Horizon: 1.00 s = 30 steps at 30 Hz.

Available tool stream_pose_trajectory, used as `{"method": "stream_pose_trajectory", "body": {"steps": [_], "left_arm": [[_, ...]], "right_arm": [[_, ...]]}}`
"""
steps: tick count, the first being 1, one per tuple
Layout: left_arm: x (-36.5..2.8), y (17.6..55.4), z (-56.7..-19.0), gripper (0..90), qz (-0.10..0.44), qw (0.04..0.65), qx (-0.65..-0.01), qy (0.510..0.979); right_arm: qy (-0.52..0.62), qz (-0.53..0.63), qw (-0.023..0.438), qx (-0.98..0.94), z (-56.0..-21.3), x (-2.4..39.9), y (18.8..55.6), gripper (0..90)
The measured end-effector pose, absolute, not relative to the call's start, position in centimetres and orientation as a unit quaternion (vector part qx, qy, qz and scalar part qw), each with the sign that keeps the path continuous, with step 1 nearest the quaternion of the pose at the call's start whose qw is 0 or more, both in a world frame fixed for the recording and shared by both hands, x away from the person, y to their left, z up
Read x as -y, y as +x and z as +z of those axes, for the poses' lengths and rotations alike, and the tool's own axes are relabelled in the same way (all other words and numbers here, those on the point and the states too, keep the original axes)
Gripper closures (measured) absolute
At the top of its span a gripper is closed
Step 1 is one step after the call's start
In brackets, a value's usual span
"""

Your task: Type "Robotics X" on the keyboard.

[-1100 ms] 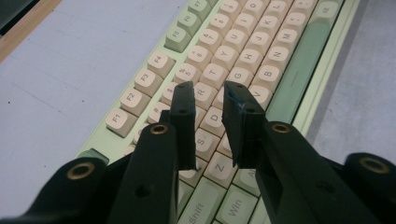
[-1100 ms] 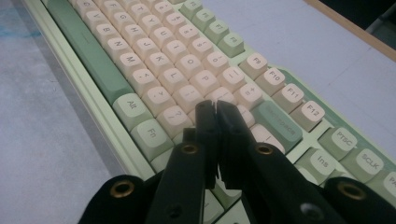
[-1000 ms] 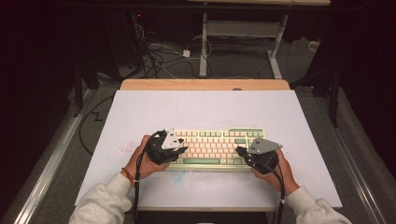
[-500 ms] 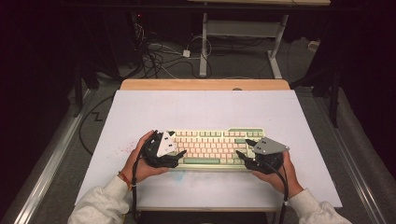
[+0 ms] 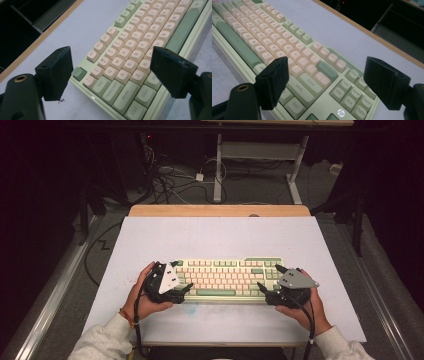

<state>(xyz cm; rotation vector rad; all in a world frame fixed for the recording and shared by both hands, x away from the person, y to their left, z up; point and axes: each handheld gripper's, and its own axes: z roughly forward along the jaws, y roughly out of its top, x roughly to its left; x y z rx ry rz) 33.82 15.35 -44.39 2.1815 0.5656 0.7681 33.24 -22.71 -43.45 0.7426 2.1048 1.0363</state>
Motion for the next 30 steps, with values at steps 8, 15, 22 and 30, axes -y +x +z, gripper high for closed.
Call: {"method": "stream_pose_trajectory", "body": {"steps": [8, 15, 22, 30], "left_arm": [[-16.5, 33.3, -44.7, 17.5, 0.307, 0.365, -0.231, 0.848], [-17.8, 32.7, -44.9, 17.5, 0.313, 0.362, -0.244, 0.843], [-18.8, 32.1, -45.8, 17.4, 0.315, 0.350, -0.254, 0.845], [-19.8, 31.6, -46.7, 16.5, 0.305, 0.335, -0.259, 0.853]], "right_arm": [[0.293, 0.394, 0.344, -0.800, -43.5, 23.5, 32.6, 20.6], [0.304, 0.389, 0.355, -0.794, -43.6, 24.6, 32.0, 20.7], [0.315, 0.382, 0.363, -0.789, -43.9, 25.7, 31.6, 20.7], [0.332, 0.376, 0.365, -0.785, -44.9, 27.0, 30.8, 20.8]]}}
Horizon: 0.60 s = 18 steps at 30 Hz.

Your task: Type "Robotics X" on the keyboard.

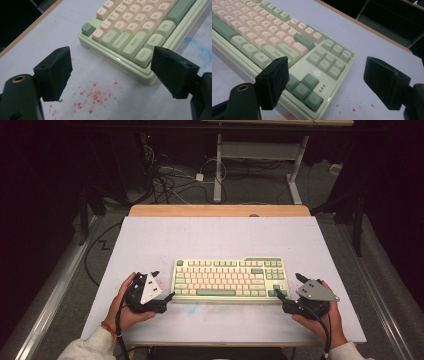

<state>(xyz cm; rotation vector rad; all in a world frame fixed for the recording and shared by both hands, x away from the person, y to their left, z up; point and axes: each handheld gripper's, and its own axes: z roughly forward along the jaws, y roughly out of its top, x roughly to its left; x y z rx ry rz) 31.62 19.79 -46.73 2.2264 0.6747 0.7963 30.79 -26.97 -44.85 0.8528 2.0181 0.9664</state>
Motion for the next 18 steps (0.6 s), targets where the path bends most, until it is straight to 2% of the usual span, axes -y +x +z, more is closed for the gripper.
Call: {"method": "stream_pose_trajectory", "body": {"steps": [9, 18], "left_arm": [[-20.6, 30.6, -47.9, 16.4, 0.288, 0.321, -0.269, 0.861], [-20.7, 30.1, -47.8, 16.4, 0.294, 0.325, -0.267, 0.858]], "right_arm": [[0.348, 0.368, 0.356, -0.785, -45.8, 27.5, 30.1, 18.3], [0.347, 0.370, 0.364, -0.781, -45.6, 27.2, 29.9, 17.1]]}}
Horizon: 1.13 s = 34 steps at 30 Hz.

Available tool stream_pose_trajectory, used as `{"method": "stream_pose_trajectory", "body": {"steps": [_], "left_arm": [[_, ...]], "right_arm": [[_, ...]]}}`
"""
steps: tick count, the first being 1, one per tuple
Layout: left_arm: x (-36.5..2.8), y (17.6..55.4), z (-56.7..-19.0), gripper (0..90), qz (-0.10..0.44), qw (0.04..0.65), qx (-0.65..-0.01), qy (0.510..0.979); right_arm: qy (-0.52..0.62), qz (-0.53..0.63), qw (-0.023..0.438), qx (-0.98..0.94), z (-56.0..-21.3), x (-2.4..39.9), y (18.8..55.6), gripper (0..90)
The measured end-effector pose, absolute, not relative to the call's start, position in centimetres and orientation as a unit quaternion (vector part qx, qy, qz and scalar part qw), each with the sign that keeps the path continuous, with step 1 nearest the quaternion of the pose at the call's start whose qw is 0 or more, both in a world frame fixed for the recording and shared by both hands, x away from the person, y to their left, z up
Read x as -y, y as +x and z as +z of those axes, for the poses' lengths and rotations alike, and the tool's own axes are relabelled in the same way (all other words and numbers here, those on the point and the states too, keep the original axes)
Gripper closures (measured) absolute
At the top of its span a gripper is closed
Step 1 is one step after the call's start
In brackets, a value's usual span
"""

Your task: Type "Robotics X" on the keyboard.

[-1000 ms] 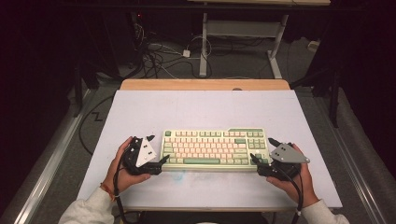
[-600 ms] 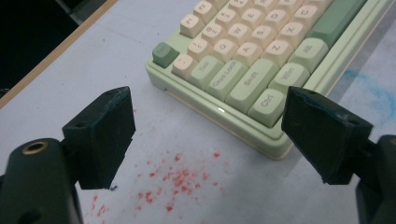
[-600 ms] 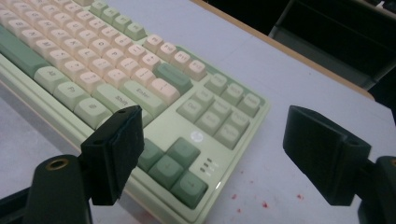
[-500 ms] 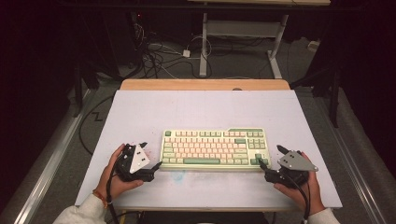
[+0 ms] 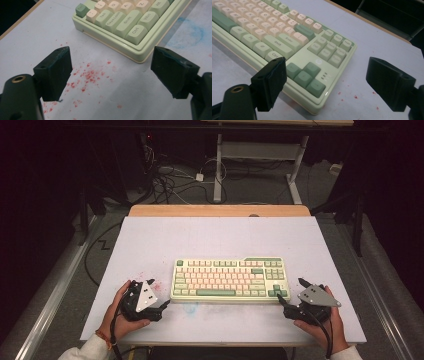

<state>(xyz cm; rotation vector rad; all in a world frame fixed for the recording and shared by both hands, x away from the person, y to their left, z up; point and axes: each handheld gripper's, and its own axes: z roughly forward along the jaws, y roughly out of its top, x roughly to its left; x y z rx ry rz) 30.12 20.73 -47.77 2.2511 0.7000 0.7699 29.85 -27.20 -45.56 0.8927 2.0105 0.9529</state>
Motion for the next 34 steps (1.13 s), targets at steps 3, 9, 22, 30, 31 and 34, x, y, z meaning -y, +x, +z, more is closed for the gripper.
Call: {"method": "stream_pose_trajectory", "body": {"steps": [3, 9, 22, 30, 31, 34], "left_arm": [[-20.75, 30.09, -47.81, 16.4, 0.294, 0.323, -0.265, 0.860], [-20.66, 30.27, -47.87, 16.4, 0.291, 0.322, -0.266, 0.861], [-20.42, 30.39, -48.03, 16.4, 0.283, 0.314, -0.263, 0.867], [-20.41, 30.59, -47.95, 16.4, 0.278, 0.317, -0.268, 0.866], [-20.39, 30.61, -47.93, 16.4, 0.279, 0.316, -0.268, 0.866], [-20.30, 30.73, -47.86, 16.5, 0.278, 0.316, -0.267, 0.867]], "right_arm": [[0.346, 0.371, 0.365, -0.780, -45.44, 27.00, 29.76, 16.8], [0.343, 0.369, 0.367, -0.782, -45.51, 26.97, 29.84, 16.6], [0.340, 0.367, 0.370, -0.783, -45.50, 27.05, 29.75, 16.6], [0.340, 0.361, 0.370, -0.785, -45.63, 27.02, 29.82, 16.6], [0.338, 0.360, 0.371, -0.786, -45.63, 27.04, 29.83, 16.6], [0.340, 0.360, 0.371, -0.785, -45.66, 27.13, 29.83, 16.6]]}}
